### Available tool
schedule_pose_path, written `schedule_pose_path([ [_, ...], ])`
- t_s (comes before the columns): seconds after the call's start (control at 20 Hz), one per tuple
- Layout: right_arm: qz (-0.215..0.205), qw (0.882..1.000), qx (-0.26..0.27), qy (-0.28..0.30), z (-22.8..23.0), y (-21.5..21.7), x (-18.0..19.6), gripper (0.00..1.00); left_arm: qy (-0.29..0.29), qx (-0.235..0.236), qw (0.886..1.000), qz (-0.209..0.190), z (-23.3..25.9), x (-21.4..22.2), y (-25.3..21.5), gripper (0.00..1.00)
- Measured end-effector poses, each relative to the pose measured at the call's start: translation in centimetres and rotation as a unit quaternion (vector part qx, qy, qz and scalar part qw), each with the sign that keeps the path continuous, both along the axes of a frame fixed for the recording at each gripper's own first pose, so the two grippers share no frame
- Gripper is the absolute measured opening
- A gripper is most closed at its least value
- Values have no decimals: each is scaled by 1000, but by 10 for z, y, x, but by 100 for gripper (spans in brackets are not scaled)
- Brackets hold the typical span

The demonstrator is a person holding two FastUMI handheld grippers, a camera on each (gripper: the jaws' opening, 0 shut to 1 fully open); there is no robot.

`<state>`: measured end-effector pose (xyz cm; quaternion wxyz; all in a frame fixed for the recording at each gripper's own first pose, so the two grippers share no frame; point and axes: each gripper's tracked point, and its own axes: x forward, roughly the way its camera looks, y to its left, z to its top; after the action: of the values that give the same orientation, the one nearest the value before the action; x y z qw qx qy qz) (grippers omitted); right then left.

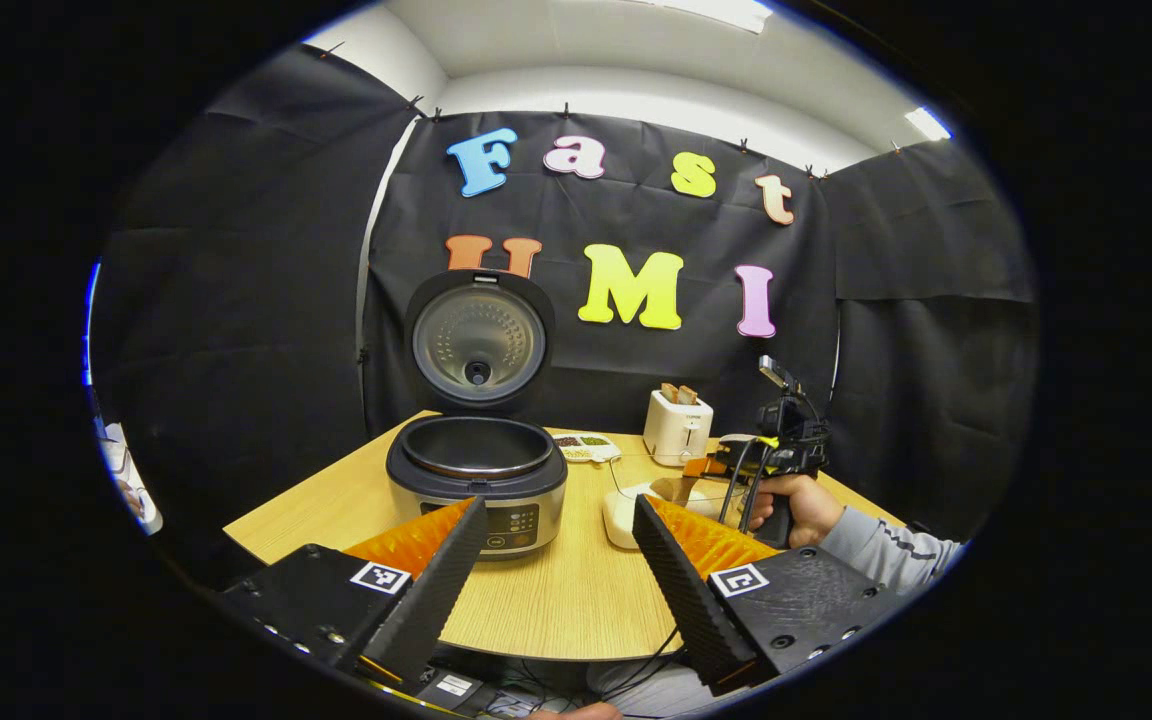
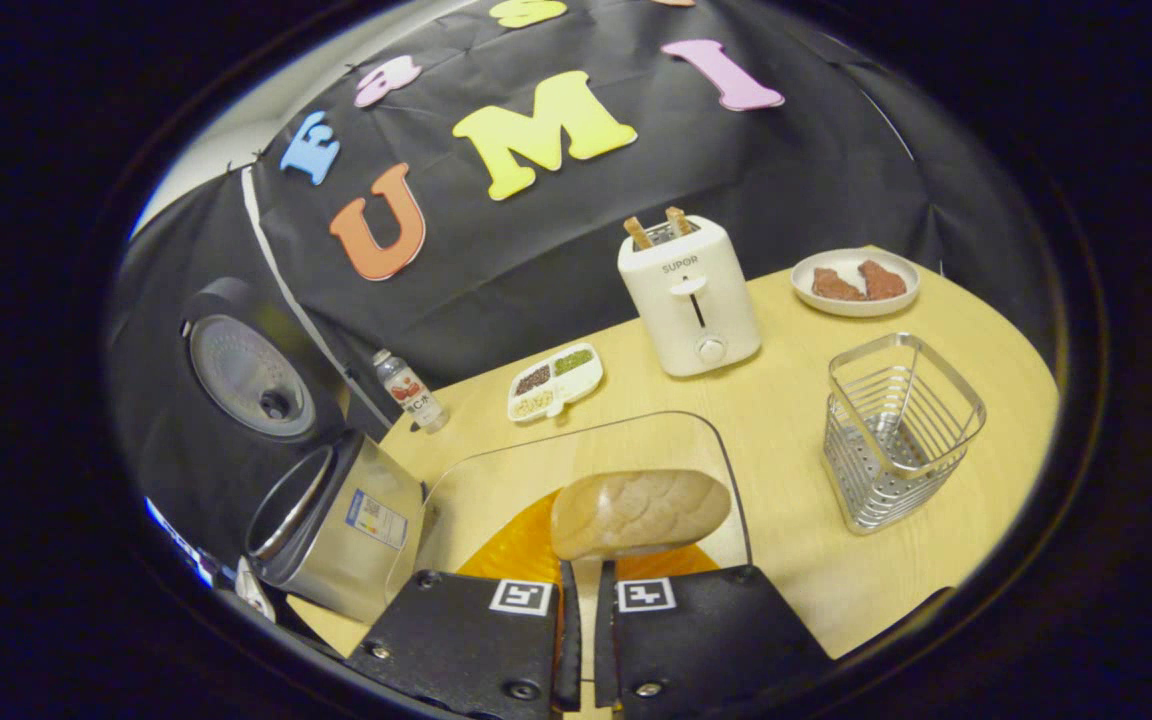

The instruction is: Close the left gripper, press the button to open the rice cooker; take a wooden spoon from the chopstick holder with the right hand, scoop a spoonful of rice and pour it into the rice cooker, then put the wooden spoon back into the chopstick holder.

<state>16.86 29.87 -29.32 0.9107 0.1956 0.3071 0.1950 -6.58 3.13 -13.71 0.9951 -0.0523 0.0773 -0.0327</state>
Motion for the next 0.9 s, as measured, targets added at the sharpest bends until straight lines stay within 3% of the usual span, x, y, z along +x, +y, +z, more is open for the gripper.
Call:
schedule_pose_path([
  [0.15, -1, 1000, 28, 11, 3, -1, 4, 10, 3, 3, 1000, 1, 0, 1, 1, 94],
  [0.35, -8, 992, 124, 39, 15, -2, 2, 9, 5, 2, 1000, 6, -2, 4, 6, 94],
  [0.55, -33, 985, 162, 38, 25, -14, 3, 9, 5, 3, 1000, 8, 0, 3, 8, 94],
  [0.9, -61, 960, 264, 75, 46, -38, 2, 8, 4, 9, 1000, 7, 1, 3, 6, 94],
])
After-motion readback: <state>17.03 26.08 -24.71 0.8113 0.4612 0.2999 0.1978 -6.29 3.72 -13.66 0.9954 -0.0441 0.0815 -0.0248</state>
